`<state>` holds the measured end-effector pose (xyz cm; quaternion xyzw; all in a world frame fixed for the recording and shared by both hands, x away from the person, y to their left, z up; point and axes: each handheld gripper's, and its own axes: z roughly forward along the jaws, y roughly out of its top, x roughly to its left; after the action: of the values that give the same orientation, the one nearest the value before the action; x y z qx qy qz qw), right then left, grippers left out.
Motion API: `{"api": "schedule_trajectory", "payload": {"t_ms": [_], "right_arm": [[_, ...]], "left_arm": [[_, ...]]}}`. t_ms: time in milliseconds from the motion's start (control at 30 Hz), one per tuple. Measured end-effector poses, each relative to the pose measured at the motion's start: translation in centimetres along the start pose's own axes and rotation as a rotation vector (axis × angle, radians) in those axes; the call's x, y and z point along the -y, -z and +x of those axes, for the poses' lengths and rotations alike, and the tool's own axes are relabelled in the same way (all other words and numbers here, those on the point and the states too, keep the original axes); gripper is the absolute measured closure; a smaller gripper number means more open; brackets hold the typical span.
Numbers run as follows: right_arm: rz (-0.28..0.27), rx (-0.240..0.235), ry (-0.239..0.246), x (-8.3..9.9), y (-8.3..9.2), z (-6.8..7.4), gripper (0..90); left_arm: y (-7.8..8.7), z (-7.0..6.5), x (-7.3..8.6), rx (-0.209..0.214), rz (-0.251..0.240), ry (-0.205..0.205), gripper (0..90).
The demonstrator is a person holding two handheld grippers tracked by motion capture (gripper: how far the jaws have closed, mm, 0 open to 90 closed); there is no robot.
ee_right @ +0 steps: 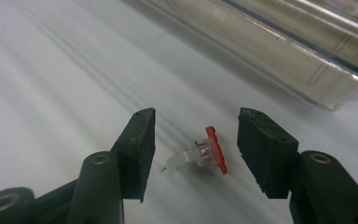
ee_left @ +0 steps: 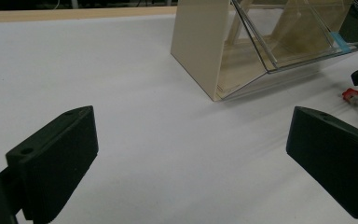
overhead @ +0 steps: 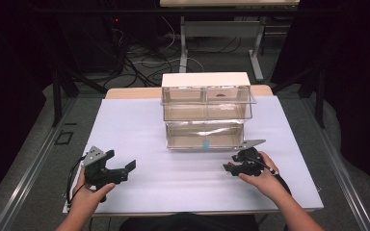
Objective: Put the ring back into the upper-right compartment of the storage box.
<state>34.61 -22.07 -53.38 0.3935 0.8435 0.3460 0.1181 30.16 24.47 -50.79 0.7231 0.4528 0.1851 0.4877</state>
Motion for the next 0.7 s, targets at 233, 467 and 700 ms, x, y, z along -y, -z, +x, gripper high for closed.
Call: {"api": "schedule_trajectory", "payload": {"t_ms": [233, 467, 700], "right_arm": [[0.012, -0.007, -0.011, 0.32, -0.32, -0.22, 46.8], [0.029, -0.022, -0.023, 0.55, -0.65, -0.25, 46.7], [0.048, -0.029, -0.023, 0.77, -0.89, -0.31, 46.6]], "left_arm": [[-0.01, 0.0, 0.0, 0.0, 0.0, 0.0, 2.2], [0.0, 0.02, 0.0, 0.0, 0.001, 0.0, 2.2], [0.0, 0.01, 0.01, -0.001, 0.0, 0.0, 2.2]]}}
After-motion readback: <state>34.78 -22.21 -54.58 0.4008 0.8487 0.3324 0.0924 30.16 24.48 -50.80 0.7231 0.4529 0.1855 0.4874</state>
